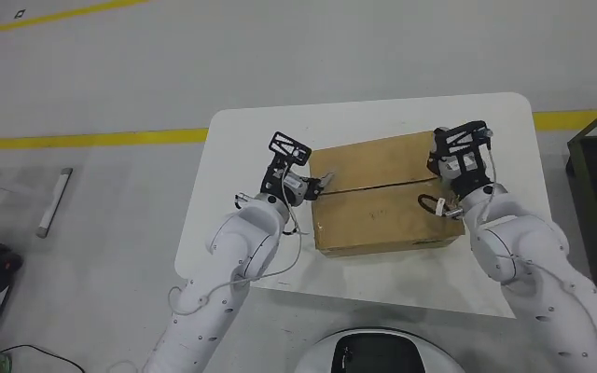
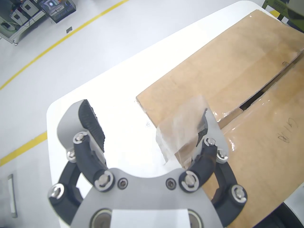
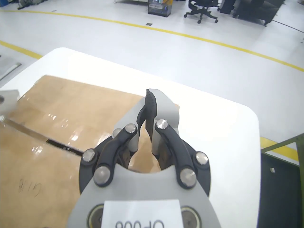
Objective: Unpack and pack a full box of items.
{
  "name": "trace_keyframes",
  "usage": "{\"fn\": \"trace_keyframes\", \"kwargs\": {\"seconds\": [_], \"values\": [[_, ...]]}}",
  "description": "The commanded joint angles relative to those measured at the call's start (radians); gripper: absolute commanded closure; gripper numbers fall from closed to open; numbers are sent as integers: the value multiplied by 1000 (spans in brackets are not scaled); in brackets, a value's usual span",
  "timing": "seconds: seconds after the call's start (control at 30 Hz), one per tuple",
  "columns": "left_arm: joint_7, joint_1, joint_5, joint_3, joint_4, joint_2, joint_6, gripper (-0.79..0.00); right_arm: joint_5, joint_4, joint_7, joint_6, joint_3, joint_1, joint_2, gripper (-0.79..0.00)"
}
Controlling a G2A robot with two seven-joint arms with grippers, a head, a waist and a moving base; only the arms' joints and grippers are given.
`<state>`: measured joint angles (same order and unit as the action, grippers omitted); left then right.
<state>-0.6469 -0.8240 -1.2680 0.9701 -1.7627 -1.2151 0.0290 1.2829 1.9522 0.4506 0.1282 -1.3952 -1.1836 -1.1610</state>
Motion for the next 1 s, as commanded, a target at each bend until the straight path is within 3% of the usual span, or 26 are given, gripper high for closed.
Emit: {"fn": "trace_keyframes", "kwargs": {"seconds": [0.0,0.5,0.97], "values": [[-17,20,-20,-28,9,-8,-5,-785,1,1,11,28,-30,5,0,0],[-61,148,-51,-202,106,-84,-19,-785,-13,-3,28,34,-183,-76,5,0],[-60,245,-61,-315,224,-169,-77,-785,-70,-25,-3,-23,-303,-128,8,0]]}}
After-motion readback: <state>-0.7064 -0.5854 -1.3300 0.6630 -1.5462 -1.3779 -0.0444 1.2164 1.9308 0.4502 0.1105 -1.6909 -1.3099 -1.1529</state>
